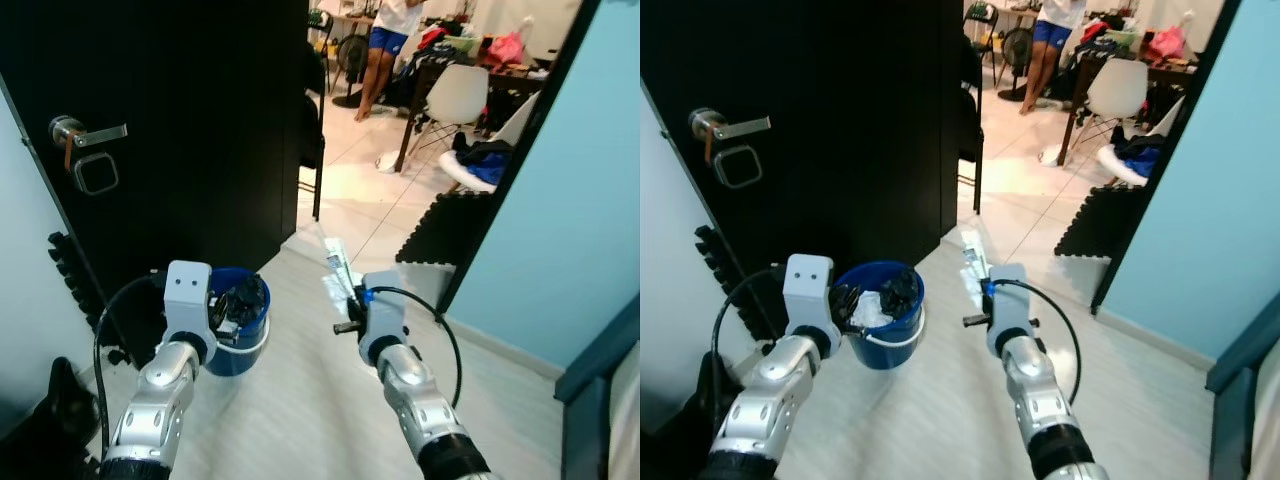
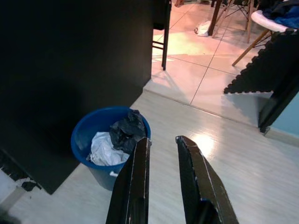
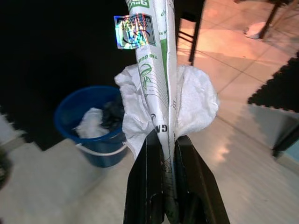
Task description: Clean up the room
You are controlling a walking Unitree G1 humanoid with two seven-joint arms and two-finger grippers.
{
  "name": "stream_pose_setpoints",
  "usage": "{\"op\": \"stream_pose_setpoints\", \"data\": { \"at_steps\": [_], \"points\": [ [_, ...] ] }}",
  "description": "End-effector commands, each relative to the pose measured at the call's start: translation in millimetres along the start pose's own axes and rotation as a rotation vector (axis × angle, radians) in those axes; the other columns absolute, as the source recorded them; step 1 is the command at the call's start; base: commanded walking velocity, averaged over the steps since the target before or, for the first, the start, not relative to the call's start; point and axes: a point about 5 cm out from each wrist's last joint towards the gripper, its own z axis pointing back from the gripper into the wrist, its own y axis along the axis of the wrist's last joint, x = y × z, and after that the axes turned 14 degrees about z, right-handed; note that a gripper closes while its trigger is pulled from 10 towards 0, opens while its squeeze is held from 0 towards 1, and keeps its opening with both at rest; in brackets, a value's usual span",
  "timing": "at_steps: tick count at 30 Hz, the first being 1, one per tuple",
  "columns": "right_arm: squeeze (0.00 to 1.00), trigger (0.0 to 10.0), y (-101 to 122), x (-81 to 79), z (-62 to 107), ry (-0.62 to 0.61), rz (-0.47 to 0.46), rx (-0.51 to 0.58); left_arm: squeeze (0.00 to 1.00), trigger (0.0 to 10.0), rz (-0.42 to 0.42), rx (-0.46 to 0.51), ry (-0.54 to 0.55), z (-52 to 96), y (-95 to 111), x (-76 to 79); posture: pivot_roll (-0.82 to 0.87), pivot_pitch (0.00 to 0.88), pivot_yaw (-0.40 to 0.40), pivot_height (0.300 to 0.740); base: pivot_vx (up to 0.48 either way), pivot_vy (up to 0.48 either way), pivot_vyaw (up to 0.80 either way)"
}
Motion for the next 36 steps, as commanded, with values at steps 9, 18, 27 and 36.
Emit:
{"op": "stream_pose_setpoints", "data": {
  "at_steps": [9,18,27,36],
  "points": [
    [0.00,10.0,-13.8,-5.9,3.6,0.064,0.067,-0.050,0.00,10.0,-0.038,-0.071,-0.019,4.2,-19.4,0.0,0.06,0.000,-0.059,0.740,0.397,0.000,0.43],
    [0.00,10.0,-26.9,-8.2,4.6,0.094,0.079,-0.106,0.00,10.0,-0.044,-0.113,-0.002,11.3,-32.2,-6.2,0.07,0.000,-0.062,0.740,0.392,0.000,0.35],
    [0.00,10.0,-33.7,-13.8,2.9,0.168,0.138,-0.146,0.00,10.0,-0.051,-0.135,0.001,12.3,-37.4,-9.3,0.07,0.000,-0.059,0.740,0.387,0.000,0.00],
    [0.00,10.0,-41.5,-23.2,3.7,0.230,0.193,-0.179,0.00,10.0,-0.064,-0.158,0.006,16.9,-44.2,-13.1,0.08,0.000,-0.063,0.740,0.381,0.000,0.43]
  ]
}}
